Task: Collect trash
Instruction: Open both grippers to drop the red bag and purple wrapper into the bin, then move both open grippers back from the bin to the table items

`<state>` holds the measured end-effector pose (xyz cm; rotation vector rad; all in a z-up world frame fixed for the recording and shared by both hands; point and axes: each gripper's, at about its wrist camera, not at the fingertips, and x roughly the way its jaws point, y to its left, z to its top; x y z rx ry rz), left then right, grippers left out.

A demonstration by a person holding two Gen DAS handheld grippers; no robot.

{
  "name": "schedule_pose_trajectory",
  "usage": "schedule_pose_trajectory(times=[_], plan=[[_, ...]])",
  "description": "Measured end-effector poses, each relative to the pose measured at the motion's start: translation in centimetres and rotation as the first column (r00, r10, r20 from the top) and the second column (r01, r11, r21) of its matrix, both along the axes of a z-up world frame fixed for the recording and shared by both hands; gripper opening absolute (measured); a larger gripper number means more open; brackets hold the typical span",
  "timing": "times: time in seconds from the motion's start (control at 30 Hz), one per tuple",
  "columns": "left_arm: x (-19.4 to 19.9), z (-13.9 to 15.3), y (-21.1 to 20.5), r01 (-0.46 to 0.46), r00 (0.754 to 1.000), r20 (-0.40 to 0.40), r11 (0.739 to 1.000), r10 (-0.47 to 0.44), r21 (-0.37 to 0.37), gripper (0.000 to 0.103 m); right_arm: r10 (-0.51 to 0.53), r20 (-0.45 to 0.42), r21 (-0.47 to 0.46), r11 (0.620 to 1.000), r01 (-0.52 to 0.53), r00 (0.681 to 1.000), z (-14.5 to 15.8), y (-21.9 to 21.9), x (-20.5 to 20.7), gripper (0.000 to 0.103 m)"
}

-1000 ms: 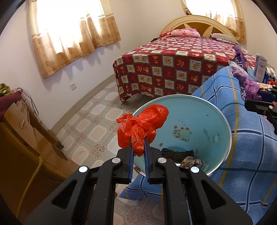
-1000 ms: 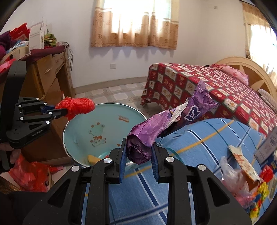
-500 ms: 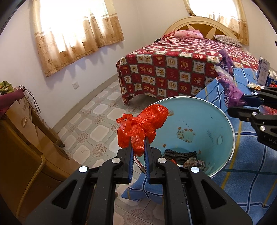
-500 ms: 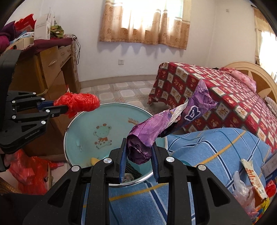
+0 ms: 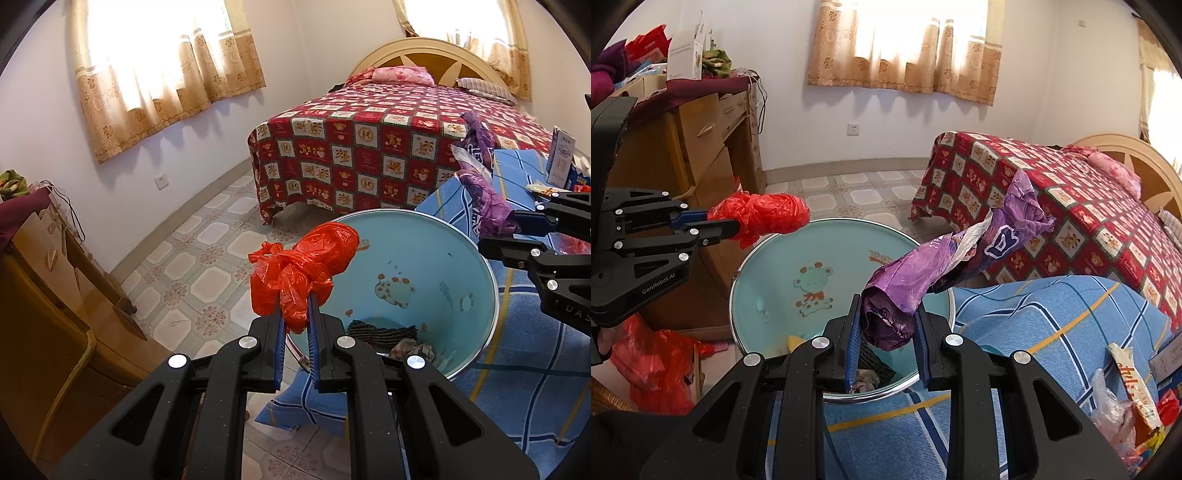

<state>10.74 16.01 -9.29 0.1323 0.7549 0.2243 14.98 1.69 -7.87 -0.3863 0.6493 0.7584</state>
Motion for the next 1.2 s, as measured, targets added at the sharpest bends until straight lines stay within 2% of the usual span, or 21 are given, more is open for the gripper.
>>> schedule_pose_trajectory(times=[0.27,0.33,0.37,0.4,0.43,0.5,0.57,0.67,0.87,1.07,1.2], plan=[[-0.1,0.1,-0.5,0.015,1.000,0.002,1.000,-0.015,-0.012,0.011,0.009,0.001,-0.001,1.000,-0.009,1.000,0.0,0.2,-0.2,0.026],[-0.1,0.1,-0.6,0.028,1.000,0.006,0.999,-0.028,-0.024,0.014,0.019,-0.003,0.001,1.000,-0.019,1.000,0.0,0.2,-0.4,0.029],[-0.2,0.2,-0.7,0.032,0.999,0.012,0.999,-0.032,-0.033,0.015,0.021,0.000,0.004,1.000,-0.021,1.000,0.1,0.2,-0.5,0.037],[-0.3,0.2,-0.8,0.032,0.999,0.015,0.999,-0.032,-0.036,0.026,0.022,0.007,0.011,1.000,-0.022,1.000,0.1,0.1,-0.6,0.045],[-0.3,0.2,-0.9,0.036,0.999,0.020,0.999,-0.035,-0.038,0.040,0.019,0.007,0.015,1.000,-0.019,1.000,0.1,0.0,-0.6,0.047],[-0.4,0.3,-1.2,0.039,0.999,0.030,0.999,-0.038,-0.034,0.051,0.005,0.005,0.020,1.000,-0.005,1.000,0.2,-0.1,-0.5,0.051],[-0.5,0.4,-1.4,0.046,0.998,0.033,0.998,-0.045,-0.034,0.053,-0.012,0.004,0.039,0.999,0.012,1.000,0.3,-0.6,-0.6,0.057],[-0.6,0.5,-1.7,0.039,0.998,0.044,0.999,-0.038,-0.024,0.067,-0.035,-0.001,0.053,0.998,0.035,0.999,0.4,-1.2,-0.7,0.059],[-0.7,0.7,-1.8,0.033,0.998,0.054,0.999,-0.032,-0.014,0.077,-0.046,0.021,0.070,0.997,0.044,0.999,0.9,-2.0,-1.6,0.068],[-0.7,0.6,-1.9,0.032,0.998,0.052,0.999,-0.032,-0.008,0.079,-0.062,0.025,0.079,0.995,0.060,0.998,1.2,-2.5,-1.9,0.069],[-0.9,0.7,-2.1,0.028,0.998,0.058,1.000,-0.028,-0.005,0.087,-0.080,0.033,0.078,0.994,0.077,0.996,1.3,-3.2,-2.3,0.072]])
